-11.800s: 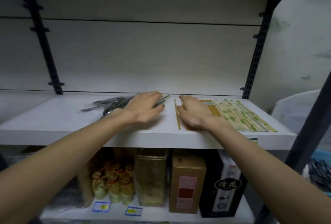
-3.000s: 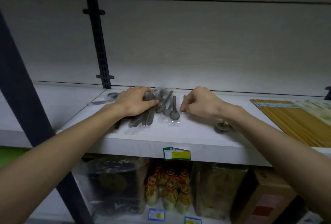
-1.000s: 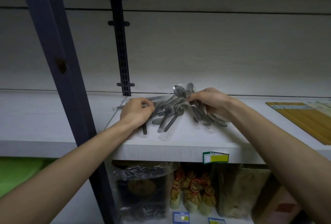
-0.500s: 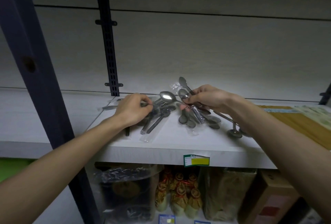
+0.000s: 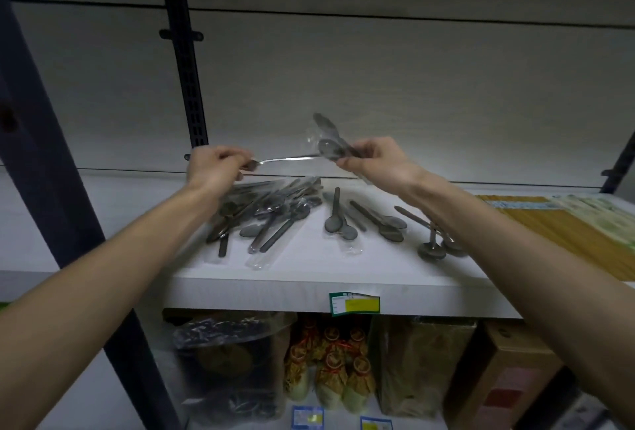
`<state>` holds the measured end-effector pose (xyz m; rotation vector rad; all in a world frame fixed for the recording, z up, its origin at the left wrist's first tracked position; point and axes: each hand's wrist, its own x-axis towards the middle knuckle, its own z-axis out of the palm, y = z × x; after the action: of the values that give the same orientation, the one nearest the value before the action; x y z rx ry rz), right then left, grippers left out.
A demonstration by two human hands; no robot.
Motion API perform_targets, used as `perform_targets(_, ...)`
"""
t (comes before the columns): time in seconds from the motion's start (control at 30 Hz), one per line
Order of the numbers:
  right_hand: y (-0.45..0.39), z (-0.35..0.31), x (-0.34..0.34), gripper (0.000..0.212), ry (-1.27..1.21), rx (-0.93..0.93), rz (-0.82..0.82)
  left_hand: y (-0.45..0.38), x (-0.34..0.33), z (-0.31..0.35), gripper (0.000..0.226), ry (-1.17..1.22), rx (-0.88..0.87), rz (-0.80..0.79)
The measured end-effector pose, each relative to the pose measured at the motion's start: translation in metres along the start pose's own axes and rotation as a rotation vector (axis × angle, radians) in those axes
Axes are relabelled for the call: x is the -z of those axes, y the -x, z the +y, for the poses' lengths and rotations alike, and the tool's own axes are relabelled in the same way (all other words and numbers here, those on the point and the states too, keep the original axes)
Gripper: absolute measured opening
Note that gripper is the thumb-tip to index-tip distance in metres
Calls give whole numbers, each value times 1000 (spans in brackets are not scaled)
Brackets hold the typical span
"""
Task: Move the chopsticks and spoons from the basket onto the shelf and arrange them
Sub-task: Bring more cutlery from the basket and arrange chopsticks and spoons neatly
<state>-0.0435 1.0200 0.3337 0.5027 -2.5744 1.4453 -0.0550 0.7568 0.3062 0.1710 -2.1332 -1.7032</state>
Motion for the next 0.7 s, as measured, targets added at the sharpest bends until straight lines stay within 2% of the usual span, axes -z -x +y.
perform_targets(0.13, 3, 12, 4, 18, 234, 162, -132, -7, 13, -2, 13, 193, 186, 57)
perform_targets(0.27, 3, 28, -8, 25, 516, 247, -253, -7, 15, -6, 6, 347, 320, -1)
perform_targets(0.33, 3, 29, -15, 33, 573, 259, -284, -3, 11, -5, 5, 426, 367, -57)
perform_targets(0.47, 6, 25, -4, 61, 698, 249, -210, 12, -10, 4, 6, 299, 367, -221)
perform_targets(0.53, 6, 30, 15, 58, 707, 240, -142, 20, -28, 12, 11, 258, 363, -269)
perform_targets(0.6, 9, 39, 38, 47, 672, 214, -52, 28, -50, 21, 8, 221, 347, -285)
perform_targets(0.7, 20, 57, 69, 34, 648, 90, 30, 46, -88, 33, 9, 151, 255, -325)
